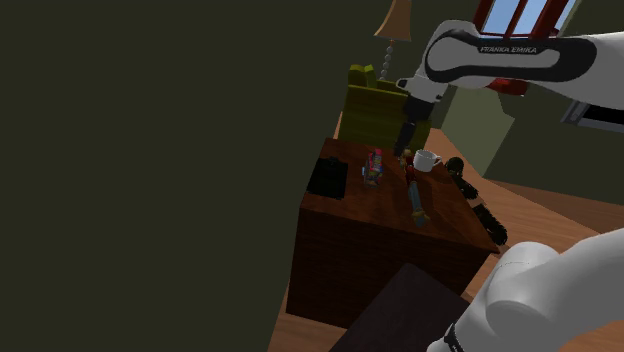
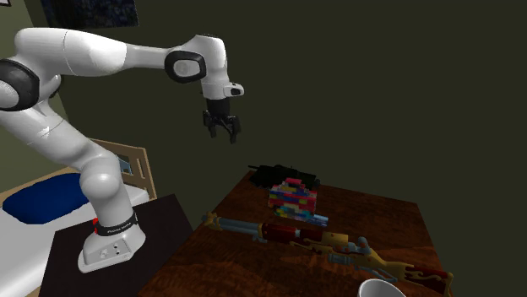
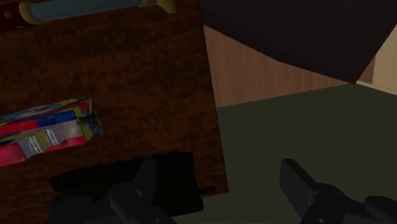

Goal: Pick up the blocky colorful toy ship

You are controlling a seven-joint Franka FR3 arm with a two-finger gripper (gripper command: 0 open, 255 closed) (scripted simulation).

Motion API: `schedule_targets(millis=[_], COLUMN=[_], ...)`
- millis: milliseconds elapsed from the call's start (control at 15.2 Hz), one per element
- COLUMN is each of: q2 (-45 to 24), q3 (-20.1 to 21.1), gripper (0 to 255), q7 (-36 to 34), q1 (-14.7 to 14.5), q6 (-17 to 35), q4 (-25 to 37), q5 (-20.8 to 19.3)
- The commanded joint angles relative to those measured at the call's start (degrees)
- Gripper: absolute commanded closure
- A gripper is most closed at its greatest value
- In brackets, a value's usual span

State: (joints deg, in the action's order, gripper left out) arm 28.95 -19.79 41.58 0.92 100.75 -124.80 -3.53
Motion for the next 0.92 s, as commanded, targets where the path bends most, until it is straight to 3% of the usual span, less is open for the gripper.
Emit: schedule_targets(millis=[0,396,858], q2=[-3.28,-15.62,-33.77], q3=[-2.52,-9.97,-16.16], gripper=[0,0,0], q7=[3.77,15.63,30.80], q1=[-0.23,-1.10,1.02], q6=[1.31,3.93,3.22], q4=[1.92,10.53,25.04], q5=[0.21,3.99,14.35])
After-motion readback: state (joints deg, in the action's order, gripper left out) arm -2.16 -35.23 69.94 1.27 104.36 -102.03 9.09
